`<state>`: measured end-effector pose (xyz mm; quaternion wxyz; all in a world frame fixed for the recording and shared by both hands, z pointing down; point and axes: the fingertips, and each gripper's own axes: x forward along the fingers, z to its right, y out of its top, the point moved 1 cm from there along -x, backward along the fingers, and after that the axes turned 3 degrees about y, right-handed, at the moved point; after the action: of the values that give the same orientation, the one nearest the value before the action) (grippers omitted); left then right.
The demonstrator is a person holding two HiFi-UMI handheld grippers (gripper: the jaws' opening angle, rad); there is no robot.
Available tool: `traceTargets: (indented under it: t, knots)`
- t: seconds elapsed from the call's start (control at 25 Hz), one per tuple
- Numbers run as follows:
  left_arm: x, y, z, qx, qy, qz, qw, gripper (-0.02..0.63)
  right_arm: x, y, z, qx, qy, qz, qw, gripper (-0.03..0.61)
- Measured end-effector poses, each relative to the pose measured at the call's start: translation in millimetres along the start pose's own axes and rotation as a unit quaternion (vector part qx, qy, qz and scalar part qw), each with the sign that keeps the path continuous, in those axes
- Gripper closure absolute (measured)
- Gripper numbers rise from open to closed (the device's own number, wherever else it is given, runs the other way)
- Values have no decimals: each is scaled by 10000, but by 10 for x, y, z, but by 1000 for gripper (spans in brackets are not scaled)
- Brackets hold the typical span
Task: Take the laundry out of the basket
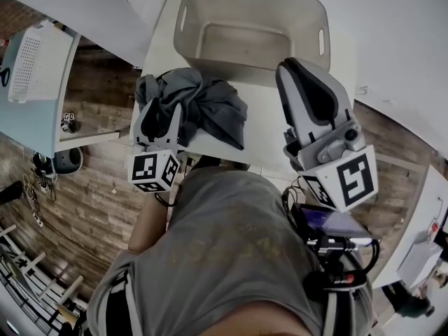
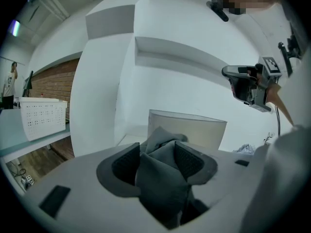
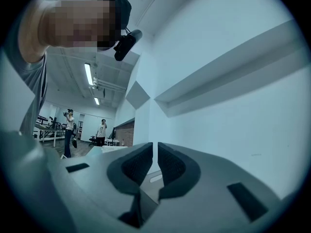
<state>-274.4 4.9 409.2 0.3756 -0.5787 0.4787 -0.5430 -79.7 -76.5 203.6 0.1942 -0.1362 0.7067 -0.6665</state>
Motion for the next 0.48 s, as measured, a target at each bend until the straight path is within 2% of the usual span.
traceTargets:
  t: [0.24,0.48]
  knots:
    - [-123,274,88,94,-95,302,9995,399,20,-47,-17,118,81,141,9998,541]
    - [-297,851,316,215,-222,888,9956,521,-8,-49,-61,-2,23,160,9999,541]
